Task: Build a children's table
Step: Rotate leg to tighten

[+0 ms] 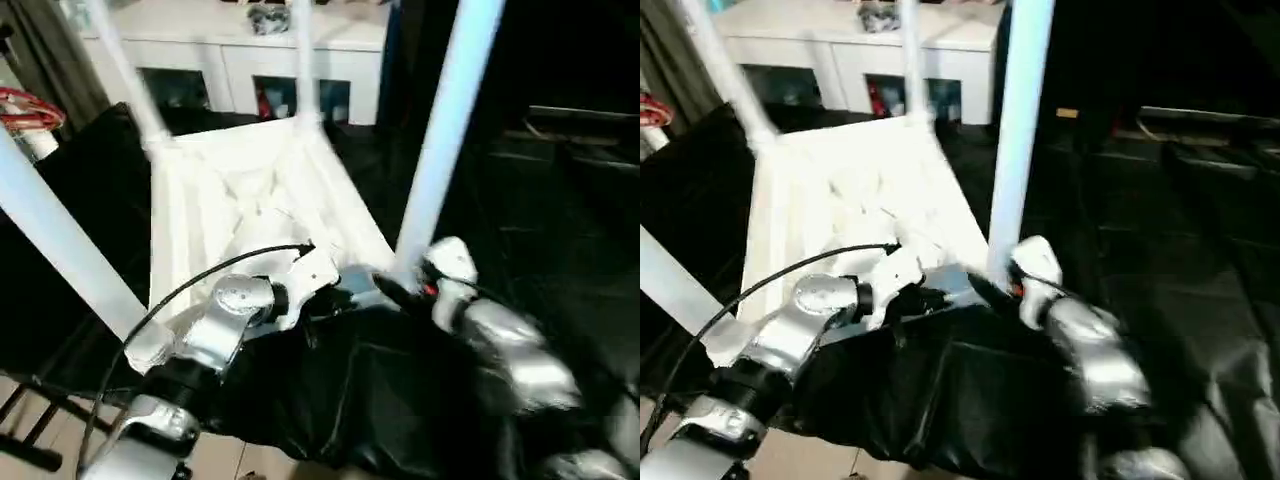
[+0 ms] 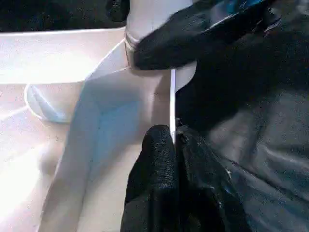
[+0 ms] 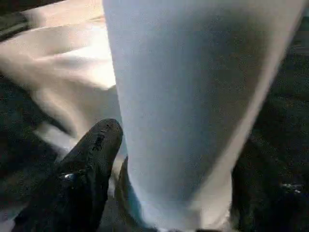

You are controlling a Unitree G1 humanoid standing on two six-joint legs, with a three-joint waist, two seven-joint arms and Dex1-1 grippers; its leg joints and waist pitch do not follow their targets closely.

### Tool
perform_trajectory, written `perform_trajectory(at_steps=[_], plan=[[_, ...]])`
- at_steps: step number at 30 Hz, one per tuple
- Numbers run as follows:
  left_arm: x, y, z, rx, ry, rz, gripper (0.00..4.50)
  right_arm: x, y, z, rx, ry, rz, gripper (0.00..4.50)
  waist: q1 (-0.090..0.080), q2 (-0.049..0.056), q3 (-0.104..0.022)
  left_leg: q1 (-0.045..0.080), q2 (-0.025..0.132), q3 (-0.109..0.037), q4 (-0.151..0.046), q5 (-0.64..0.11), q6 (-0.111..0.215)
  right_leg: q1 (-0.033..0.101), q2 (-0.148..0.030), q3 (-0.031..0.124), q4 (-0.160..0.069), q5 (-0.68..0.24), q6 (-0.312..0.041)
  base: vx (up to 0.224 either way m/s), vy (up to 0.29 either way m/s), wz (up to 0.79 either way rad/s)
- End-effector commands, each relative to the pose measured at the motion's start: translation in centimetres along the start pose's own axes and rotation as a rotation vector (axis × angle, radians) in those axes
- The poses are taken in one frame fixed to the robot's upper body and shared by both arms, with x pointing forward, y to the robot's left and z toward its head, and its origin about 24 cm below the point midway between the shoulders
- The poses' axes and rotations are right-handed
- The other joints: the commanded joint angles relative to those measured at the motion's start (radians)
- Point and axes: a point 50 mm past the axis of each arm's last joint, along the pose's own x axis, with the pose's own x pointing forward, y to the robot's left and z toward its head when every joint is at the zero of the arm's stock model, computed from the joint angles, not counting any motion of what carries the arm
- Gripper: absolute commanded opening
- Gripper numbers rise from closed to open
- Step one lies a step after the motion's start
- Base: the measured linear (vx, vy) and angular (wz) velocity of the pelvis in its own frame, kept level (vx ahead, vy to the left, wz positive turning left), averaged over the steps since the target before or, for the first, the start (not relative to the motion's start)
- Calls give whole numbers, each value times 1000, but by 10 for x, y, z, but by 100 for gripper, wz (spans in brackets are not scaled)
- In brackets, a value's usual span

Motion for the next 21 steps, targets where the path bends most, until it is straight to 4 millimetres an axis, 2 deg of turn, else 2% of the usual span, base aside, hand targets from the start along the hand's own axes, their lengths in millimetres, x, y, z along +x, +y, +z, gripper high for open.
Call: perform_trajectory(at_steps=[1, 5, 8, 10, 13, 16, 21], plan=[[9, -6, 15, 40, -73, -67, 0, 14, 40, 0, 11, 0, 314, 339, 3, -21, -47, -6, 18, 2, -50, -143, 114, 54, -45, 38, -71, -85, -201, 0, 0, 0], [-1, 1, 11, 56, -39, -101, 0, -1, 44, 0, -4, 38, 457, 339, 15, -21, -44, -4, 21, 1, -55, -182, 95, 52, -46, 36, -77, -176, -190, 0, 0, 0], [-9, 8, 9, 73, -11, -112, 0, -11, 45, -1, -12, 72, 544, 339, 21, -25, -43, -3, 21, 1, -56, -194, 80, 52, -47, 38, -80, -205, -179, 0, 0, 0], [-14, 12, 8, 88, 14, -120, 0, -17, 45, 0, -3, 92, 589, 339, 29, -25, -47, 6, 24, 4, -51, -178, 85, 47, -46, 42, -72, -150, -196, 0, 0, 0], [-17, 16, 8, 94, 24, -122, 0, -18, 45, 1, -2, 97, 603, 339, 30, -27, -45, -3, 21, 2, -51, -163, 86, 52, -48, 38, -69, -128, -205, 0, 0, 0], [-19, 20, 11, 100, 28, -128, 0, -19, 45, 3, 2, 103, 622, 314, 31, -26, -46, -1, 21, 2, -51, -167, 78, 51, -48, 38, -72, -153, -198, 0, 0, 0], [-18, 23, 12, 108, 27, -136, 0, -20, 46, 4, 2, 114, 637, 282, 36, -26, -47, -3, 20, 1, -49, -153, 77, 54, -49, 38, -68, -127, -201, 0, 0, 0]])
